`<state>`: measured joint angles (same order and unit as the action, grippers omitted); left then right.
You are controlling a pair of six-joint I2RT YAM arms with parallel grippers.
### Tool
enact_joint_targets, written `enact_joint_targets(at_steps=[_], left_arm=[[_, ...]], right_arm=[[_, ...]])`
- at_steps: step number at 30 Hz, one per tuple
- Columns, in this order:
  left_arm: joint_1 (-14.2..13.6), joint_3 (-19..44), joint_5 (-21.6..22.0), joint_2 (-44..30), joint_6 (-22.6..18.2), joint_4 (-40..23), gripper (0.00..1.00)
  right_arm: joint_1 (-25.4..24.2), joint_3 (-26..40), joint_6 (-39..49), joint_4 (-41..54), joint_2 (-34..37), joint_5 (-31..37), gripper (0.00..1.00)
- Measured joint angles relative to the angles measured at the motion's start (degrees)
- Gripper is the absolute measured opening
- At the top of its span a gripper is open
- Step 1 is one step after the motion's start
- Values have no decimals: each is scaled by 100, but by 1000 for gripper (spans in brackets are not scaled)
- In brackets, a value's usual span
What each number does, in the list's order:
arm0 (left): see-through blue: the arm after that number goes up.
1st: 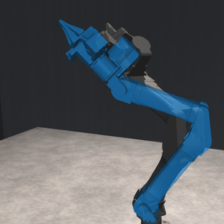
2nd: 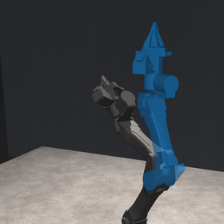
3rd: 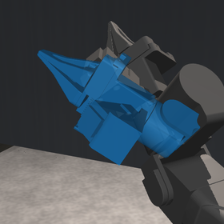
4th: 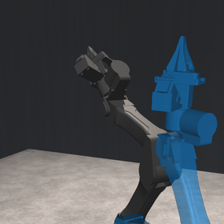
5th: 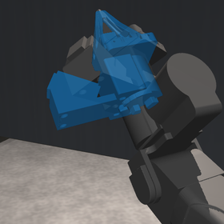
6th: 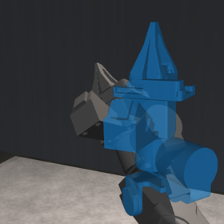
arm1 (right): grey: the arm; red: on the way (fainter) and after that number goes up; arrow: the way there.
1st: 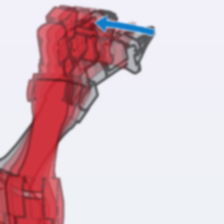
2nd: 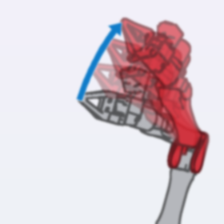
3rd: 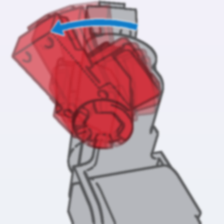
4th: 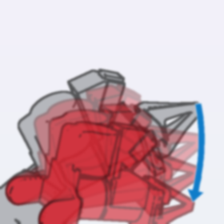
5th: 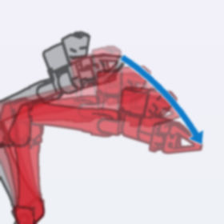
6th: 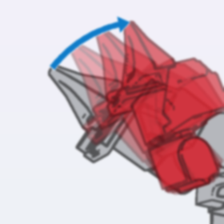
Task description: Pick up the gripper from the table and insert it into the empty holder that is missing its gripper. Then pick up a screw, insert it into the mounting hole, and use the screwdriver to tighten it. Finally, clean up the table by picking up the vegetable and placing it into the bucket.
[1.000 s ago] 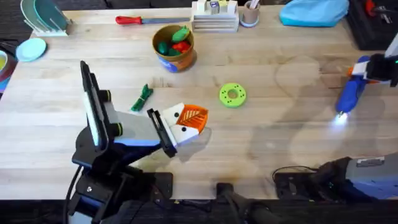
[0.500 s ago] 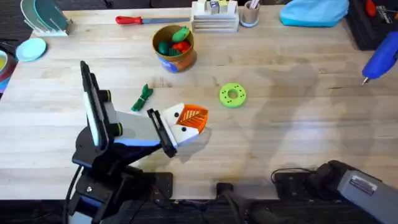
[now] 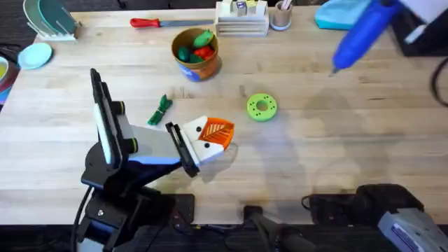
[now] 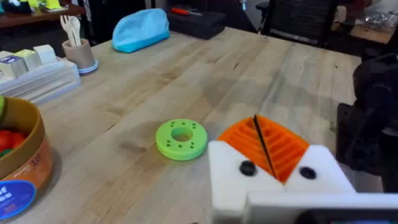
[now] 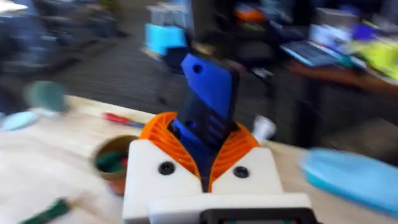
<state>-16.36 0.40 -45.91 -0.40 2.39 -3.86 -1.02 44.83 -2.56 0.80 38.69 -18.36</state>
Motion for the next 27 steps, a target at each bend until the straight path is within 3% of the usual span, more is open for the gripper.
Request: enact_joint_targets(at_steps=[7,15,20,27], left_arm=[[0,0,0,0,0,0,6],[0,0,0,0,0,0,6],[0,0,0,0,0,0,6],[0,0,0,0,-1,0,6]], right_arm=[[2336,-588,-361,-1612,-140,-121,19],[4206,-613,-234,-3140,864,-99,19],[4994,-613,107,-4131,1750,-106,19],[5213,-613,261,-5015,2749,-104,19]])
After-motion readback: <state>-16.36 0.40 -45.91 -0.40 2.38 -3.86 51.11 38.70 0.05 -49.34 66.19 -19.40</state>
